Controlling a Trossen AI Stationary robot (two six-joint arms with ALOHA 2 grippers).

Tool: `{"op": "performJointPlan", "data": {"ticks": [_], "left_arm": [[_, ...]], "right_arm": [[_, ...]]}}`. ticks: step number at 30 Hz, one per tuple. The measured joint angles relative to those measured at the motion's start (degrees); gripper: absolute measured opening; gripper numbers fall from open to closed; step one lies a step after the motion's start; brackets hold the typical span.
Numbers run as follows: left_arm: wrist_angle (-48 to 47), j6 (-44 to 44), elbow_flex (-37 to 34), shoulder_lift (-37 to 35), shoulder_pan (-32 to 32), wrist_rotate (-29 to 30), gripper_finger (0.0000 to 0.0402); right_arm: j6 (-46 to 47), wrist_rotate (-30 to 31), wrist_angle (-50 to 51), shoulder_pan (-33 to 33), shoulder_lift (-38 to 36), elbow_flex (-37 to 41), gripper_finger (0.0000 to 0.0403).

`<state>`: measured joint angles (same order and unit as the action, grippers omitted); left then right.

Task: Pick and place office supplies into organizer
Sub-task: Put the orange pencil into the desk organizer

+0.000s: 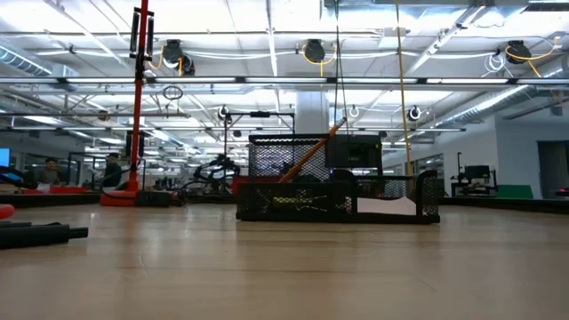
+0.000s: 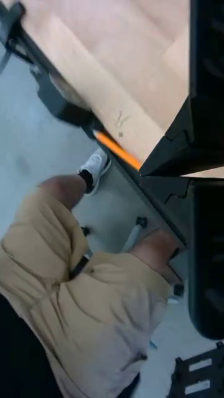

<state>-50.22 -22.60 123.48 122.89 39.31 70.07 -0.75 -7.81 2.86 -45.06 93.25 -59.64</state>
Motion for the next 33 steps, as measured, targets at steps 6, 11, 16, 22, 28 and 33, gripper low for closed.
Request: {"op": "performJointPlan", "data": {"ticks": [6,11,16,22,28,33], "left_arm": [[-5.59,-2.89,-2.67,-3.44,1.69,-2.64,0.0002],[0.21,-0.80,-10.63,-4.27,1.83,-7.97,0.0003],[14.26,0.01,-23.73,-9.48,0.45,-8.83,0.0004],[36.60,6.59,-38.52,-16.06,-1.28,-13.31,0.0003],[47.02,10.11,-44.50,-19.17,-2.15,-14.75,0.0002],[47.17,10.15,-44.63,-19.67,-2.44,-14.78,0.0002]], "right_arm": [[-0.47,-0.03,-3.81,-1.99,4.80,-0.09,0.0000],[-1.13,-3.07,-8.30,-2.72,7.58,-0.10,0.0000],[-1.53,-3.17,-10.00,-3.66,9.57,-0.11,0.0000],[-2.12,-5.74,-10.04,-4.35,12.54,-0.09,0.0000],[-1.18,-3.93,-10.57,-4.33,15.78,-0.09,0.0000],[0.95,-4.06,-11.55,-4.18,18.32,-0.09,0.0000]]}}
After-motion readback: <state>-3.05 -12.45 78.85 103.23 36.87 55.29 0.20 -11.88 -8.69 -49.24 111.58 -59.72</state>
